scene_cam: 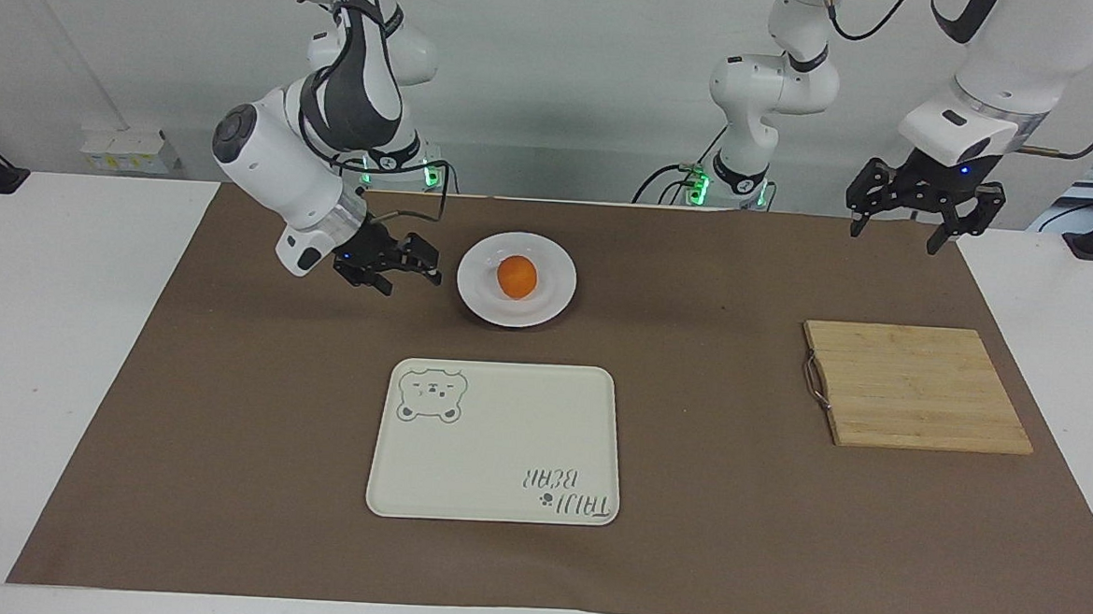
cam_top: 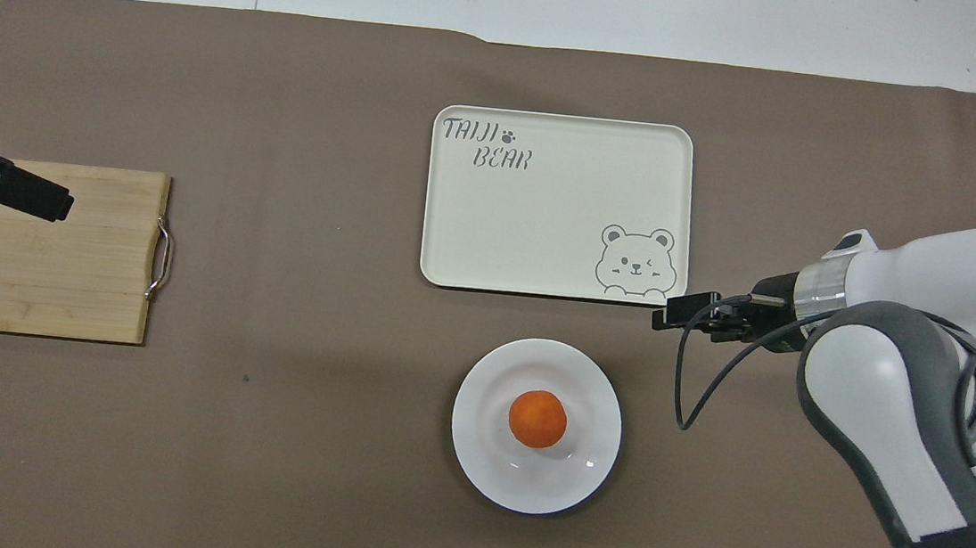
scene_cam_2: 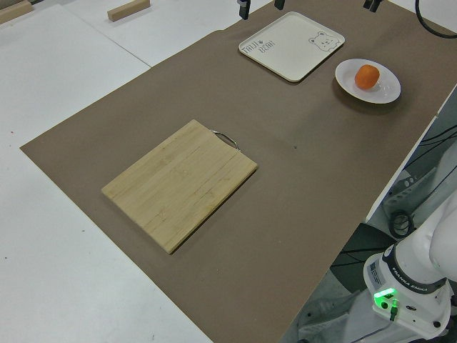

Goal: Place orange and plate with both arms
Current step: 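Retract the left gripper while the right gripper reaches toward the plate, then grasp the plate rim with the right gripper, then slide the plate with the right gripper onto the bear tray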

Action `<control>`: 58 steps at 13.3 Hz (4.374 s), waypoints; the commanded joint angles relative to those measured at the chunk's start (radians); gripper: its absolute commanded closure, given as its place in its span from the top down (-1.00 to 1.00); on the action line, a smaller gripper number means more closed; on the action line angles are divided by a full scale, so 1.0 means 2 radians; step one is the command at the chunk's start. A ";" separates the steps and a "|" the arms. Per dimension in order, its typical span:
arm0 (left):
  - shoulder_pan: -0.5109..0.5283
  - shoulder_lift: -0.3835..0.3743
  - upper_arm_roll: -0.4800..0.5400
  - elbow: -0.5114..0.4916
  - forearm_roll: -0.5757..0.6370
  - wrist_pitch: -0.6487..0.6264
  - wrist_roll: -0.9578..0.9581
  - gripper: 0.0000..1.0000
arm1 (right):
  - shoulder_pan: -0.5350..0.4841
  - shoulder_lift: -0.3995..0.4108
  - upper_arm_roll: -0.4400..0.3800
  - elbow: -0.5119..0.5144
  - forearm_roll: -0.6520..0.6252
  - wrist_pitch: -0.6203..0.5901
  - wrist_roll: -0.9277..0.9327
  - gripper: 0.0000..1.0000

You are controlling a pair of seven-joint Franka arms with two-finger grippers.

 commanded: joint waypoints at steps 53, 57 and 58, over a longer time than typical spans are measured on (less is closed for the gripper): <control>0.005 -0.010 -0.006 -0.008 0.008 -0.008 -0.035 1.00 | 0.005 0.185 -0.004 0.179 0.281 0.048 -0.181 -1.00; 0.005 -0.010 -0.006 -0.008 0.008 -0.008 -0.035 1.00 | -0.005 0.265 -0.001 0.260 0.311 0.059 -0.179 -1.00; 0.005 -0.010 -0.006 -0.008 0.008 -0.008 -0.035 1.00 | -0.005 0.281 0.000 0.275 0.319 0.065 -0.179 -1.00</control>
